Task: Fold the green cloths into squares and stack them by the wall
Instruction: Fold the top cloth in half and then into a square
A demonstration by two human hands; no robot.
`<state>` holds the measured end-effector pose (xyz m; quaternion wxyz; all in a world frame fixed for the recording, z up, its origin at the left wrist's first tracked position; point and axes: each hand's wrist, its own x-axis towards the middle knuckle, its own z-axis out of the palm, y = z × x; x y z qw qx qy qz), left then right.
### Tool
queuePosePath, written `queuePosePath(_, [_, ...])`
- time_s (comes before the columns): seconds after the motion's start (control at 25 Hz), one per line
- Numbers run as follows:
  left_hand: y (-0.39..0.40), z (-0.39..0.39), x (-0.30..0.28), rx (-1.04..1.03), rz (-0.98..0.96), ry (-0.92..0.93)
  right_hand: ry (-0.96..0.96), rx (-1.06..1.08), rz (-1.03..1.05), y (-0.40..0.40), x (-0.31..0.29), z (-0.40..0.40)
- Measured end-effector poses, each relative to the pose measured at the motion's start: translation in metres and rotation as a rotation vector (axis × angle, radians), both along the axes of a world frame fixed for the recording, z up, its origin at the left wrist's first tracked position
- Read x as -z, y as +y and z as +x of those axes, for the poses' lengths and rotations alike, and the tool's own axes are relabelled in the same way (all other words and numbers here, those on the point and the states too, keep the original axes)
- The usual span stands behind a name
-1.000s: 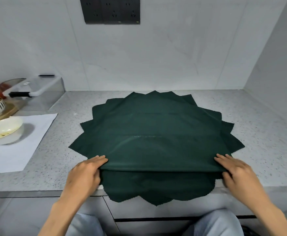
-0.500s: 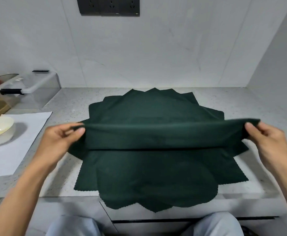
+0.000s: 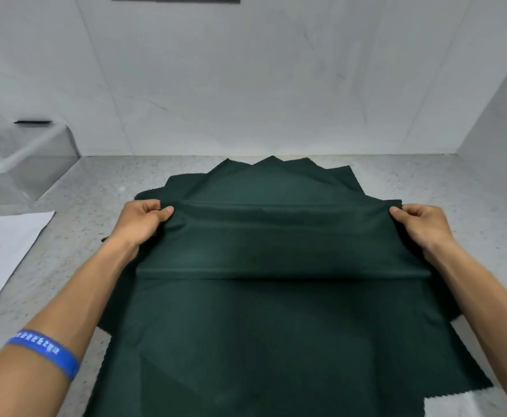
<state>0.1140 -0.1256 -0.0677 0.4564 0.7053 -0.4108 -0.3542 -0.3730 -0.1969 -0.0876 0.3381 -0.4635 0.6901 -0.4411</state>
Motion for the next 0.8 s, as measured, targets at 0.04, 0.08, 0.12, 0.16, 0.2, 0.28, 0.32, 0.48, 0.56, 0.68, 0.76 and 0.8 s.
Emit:
queuePosePath(0.04, [-0.001, 0.0, 0.003, -0.03, 0.033, -0.023, 0.056, 0.003, 0.032, -0.003, -0.001, 0.0])
queuePosePath(0.08, [0.0, -0.001, 0.003, -0.045, 0.053, -0.04, 0.097, -0.004, 0.074, -0.003, -0.006, 0.001])
queuePosePath(0.12, [0.002, -0.002, 0.001, -0.026, 0.073, -0.064, 0.133, -0.018, 0.108, -0.002, -0.011, 0.001])
queuePosePath(0.16, [0.007, -0.002, -0.003, 0.013, 0.093, -0.084, 0.177, -0.042, 0.142, 0.003, -0.016, 0.002])
queuePosePath(0.2, [0.013, -0.003, -0.007, 0.058, 0.115, -0.102, 0.215, -0.065, 0.172, 0.009, -0.02, 0.001])
queuePosePath(0.28, [0.029, -0.001, -0.012, 0.112, 0.168, -0.121, 0.246, -0.087, 0.222, 0.026, -0.025, -0.002])
queuePosePath(0.32, [0.039, 0.0, -0.012, 0.131, 0.192, -0.123, 0.241, -0.092, 0.24, 0.036, -0.027, -0.004])
queuePosePath(0.48, [0.078, 0.007, 0.0, 0.141, 0.204, -0.141, 0.138, -0.116, 0.243, 0.076, -0.031, -0.014])
queuePosePath(0.56, [0.086, 0.006, 0.005, 0.071, 0.175, -0.139, 0.074, -0.09, 0.212, 0.089, -0.029, -0.012])
queuePosePath(0.68, [0.095, -0.004, 0.009, -0.027, 0.128, -0.154, 0.074, -0.059, 0.178, 0.099, -0.019, -0.011])
queuePosePath(0.76, [0.101, -0.011, 0.011, -0.08, 0.091, -0.162, 0.094, -0.053, 0.158, 0.103, -0.013, -0.011])
queuePosePath(0.8, [0.103, -0.013, 0.01, -0.111, 0.075, -0.138, 0.089, -0.045, 0.142, 0.105, -0.011, -0.01])
